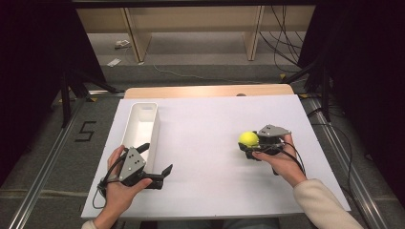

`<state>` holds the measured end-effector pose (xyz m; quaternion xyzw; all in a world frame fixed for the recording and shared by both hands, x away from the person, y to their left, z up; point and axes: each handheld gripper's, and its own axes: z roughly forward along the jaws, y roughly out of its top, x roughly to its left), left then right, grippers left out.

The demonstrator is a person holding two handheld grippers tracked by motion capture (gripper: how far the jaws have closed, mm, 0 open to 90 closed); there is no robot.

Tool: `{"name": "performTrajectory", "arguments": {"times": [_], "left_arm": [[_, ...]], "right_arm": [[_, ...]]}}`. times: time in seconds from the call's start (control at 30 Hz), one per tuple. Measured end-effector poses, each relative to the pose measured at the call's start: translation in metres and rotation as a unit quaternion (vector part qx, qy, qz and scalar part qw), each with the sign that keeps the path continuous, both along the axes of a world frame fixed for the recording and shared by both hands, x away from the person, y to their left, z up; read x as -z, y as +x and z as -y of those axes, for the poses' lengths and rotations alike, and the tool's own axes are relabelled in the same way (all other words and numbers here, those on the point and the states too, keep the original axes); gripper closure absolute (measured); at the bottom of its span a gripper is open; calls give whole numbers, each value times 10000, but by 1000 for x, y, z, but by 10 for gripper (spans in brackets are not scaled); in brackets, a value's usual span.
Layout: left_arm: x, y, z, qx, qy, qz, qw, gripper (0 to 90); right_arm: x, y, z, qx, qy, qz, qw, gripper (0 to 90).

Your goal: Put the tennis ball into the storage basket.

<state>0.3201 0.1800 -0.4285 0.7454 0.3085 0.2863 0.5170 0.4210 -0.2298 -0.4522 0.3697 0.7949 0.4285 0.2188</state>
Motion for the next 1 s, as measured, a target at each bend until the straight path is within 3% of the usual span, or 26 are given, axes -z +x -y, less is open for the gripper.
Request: {"name": "performTrajectory", "arguments": {"times": [1.0], "left_arm": [[0, 0, 0, 3, 1, 12, 10000, 0]], "right_arm": [[-24, 3, -25, -177, 313, 270, 9990, 266]]}}
